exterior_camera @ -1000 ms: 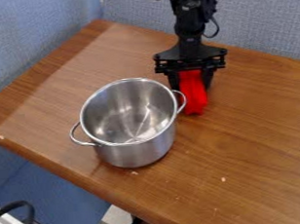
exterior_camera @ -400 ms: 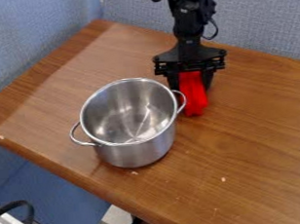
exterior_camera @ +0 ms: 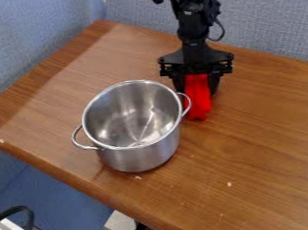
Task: Put the red object in the metal pot
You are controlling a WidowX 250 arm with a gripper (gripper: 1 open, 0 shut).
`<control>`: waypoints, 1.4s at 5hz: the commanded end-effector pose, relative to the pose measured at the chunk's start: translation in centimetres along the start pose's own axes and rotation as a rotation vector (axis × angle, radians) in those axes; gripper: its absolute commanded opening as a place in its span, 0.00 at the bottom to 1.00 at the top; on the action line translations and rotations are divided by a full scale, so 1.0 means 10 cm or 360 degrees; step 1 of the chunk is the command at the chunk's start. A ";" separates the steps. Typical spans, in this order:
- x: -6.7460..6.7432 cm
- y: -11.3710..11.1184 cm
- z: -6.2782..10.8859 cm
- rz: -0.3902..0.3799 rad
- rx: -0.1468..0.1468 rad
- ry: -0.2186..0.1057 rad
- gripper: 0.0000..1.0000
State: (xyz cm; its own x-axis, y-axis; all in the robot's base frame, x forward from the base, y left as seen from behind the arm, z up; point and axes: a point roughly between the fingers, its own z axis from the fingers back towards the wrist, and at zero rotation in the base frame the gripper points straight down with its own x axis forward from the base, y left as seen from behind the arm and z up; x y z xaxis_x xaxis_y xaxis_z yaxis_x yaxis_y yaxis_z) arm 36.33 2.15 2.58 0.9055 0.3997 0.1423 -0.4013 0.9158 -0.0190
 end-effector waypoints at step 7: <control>-0.24 0.21 0.23 -0.0406 -0.0215 0.0006 0.00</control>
State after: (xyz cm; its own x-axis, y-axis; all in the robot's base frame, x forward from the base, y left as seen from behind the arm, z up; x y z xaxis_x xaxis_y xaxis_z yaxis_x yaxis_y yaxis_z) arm 32.63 2.54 2.58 0.9843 0.1448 0.1010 -0.1332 0.9846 -0.1129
